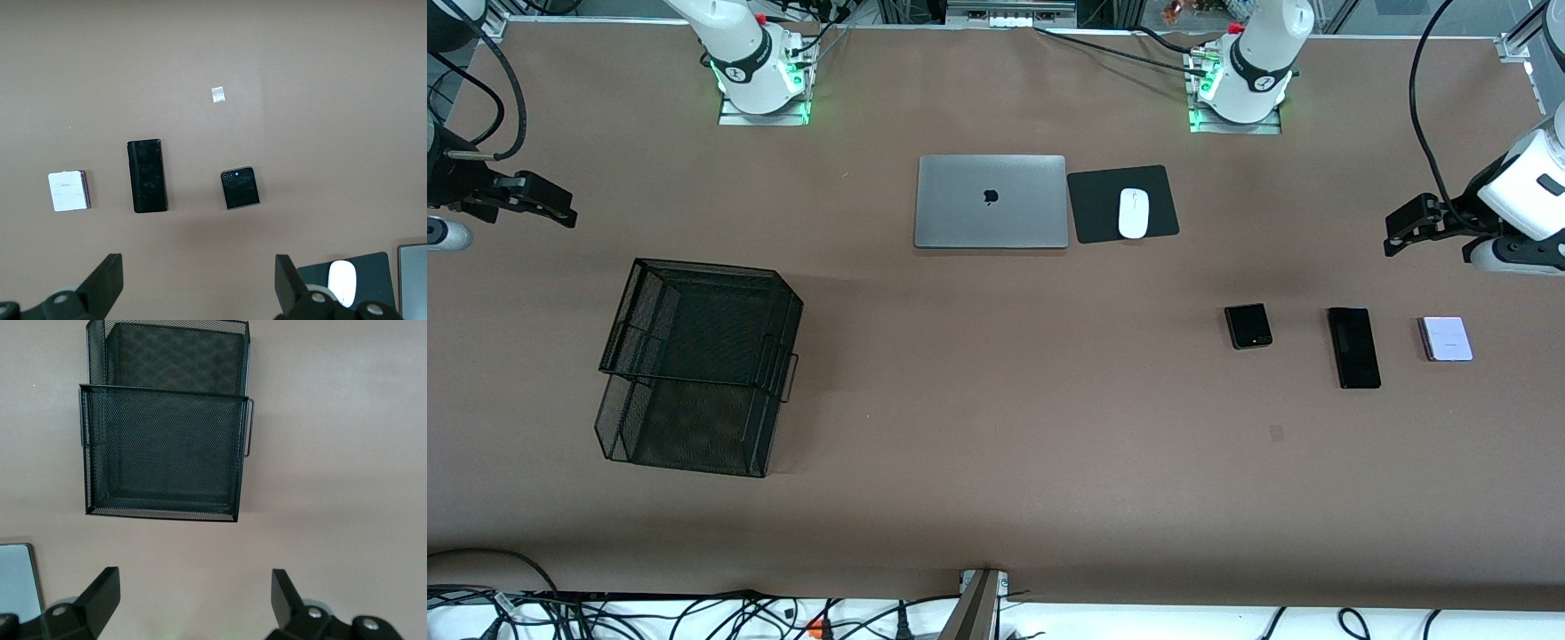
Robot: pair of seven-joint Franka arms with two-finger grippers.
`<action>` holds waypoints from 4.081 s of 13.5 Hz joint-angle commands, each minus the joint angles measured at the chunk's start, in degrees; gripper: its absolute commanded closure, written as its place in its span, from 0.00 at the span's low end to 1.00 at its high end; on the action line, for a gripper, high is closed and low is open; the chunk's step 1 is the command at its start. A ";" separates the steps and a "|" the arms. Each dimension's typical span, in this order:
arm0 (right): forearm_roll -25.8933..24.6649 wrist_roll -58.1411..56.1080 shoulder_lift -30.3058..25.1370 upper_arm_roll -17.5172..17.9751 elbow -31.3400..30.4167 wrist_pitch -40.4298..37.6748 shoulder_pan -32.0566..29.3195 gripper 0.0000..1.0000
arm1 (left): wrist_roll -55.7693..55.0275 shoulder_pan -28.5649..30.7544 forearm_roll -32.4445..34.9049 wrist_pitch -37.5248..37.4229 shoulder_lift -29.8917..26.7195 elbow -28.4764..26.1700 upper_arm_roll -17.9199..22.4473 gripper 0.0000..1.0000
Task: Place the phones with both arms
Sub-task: 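Reach the left gripper down over the small black flip phone, then close the left gripper on the black flip phone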
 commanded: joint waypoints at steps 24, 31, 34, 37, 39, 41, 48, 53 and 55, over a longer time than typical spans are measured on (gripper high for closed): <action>0.09 0.70 -0.13 0.86 0.03 -0.42 -0.19 0.00 | -5.60 -1.74 -2.95 37.87 17.09 -25.16 -2.18 0.00; 0.09 0.70 -0.13 0.86 0.03 -0.33 -0.10 0.00 | -8.40 -2.00 -2.95 53.04 20.25 -32.67 -2.18 0.00; 0.09 0.70 -0.13 0.86 0.03 -0.51 -0.10 0.00 | -11.22 -2.00 -2.86 53.22 21.57 -32.58 -2.18 0.00; 0.09 0.70 -0.05 0.86 0.03 -0.51 -0.10 0.00 | -11.49 -2.00 -2.86 54.88 23.15 -32.67 -2.18 0.00; 0.09 0.70 -0.05 0.86 -0.06 -0.51 -0.10 0.00 | -11.49 -2.00 -2.77 56.02 24.12 -32.67 -2.18 0.00; 0.09 0.70 0.31 0.86 -0.06 -0.42 -0.01 0.00 | -11.49 -2.00 -2.77 56.20 24.73 -32.75 -2.18 0.00; 0.00 1.05 0.66 0.86 0.03 -0.42 0.78 0.00 | -11.66 -2.00 -2.77 44.58 20.97 -27.60 -4.45 0.74; 0.00 1.14 0.66 0.86 0.03 -0.42 0.78 0.00 | -24.90 -5.06 -2.95 30.10 23.49 -12.83 -18.68 0.72; 0.00 1.14 0.57 0.86 0.03 -0.51 0.78 0.00 | -27.91 -11.98 -2.94 30.28 29.80 -4.06 -19.41 0.72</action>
